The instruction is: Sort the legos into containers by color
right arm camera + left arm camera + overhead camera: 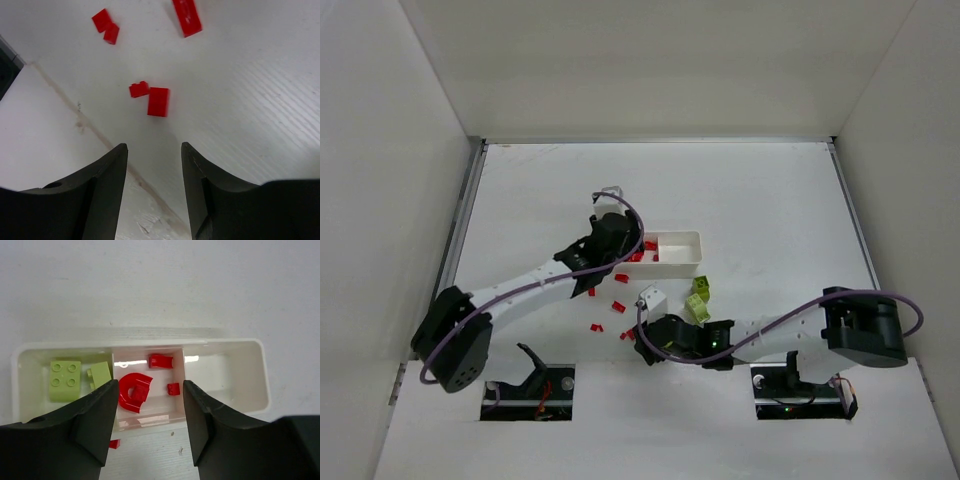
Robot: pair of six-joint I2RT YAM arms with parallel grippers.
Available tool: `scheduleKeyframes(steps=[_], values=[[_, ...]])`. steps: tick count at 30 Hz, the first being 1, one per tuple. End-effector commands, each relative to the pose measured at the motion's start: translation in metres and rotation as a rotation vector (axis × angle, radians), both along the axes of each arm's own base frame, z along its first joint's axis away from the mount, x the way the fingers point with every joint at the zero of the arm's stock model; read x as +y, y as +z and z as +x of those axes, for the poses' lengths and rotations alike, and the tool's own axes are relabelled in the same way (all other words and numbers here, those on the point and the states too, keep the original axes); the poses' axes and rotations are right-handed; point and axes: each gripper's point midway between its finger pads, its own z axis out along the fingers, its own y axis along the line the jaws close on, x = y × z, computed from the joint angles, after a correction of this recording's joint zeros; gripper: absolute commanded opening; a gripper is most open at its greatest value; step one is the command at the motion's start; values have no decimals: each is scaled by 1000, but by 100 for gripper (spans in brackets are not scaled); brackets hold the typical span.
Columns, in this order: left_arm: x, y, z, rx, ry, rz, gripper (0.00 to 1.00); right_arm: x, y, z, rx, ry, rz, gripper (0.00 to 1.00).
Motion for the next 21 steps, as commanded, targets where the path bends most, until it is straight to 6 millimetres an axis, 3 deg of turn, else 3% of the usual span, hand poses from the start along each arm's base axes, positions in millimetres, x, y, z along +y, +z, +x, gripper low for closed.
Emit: scheduleKeyframes(steps=[1,14,21], values=[[15,26,-8,-62,21,-66,50,28,13,-4,-42,58,34,53],[79,-10,-74,58,101,-14,35,39,-15,13,-106,22,-63,45],[105,-32,-118,174,112,69,31,34,-17,25,-135,-23,-94,25]])
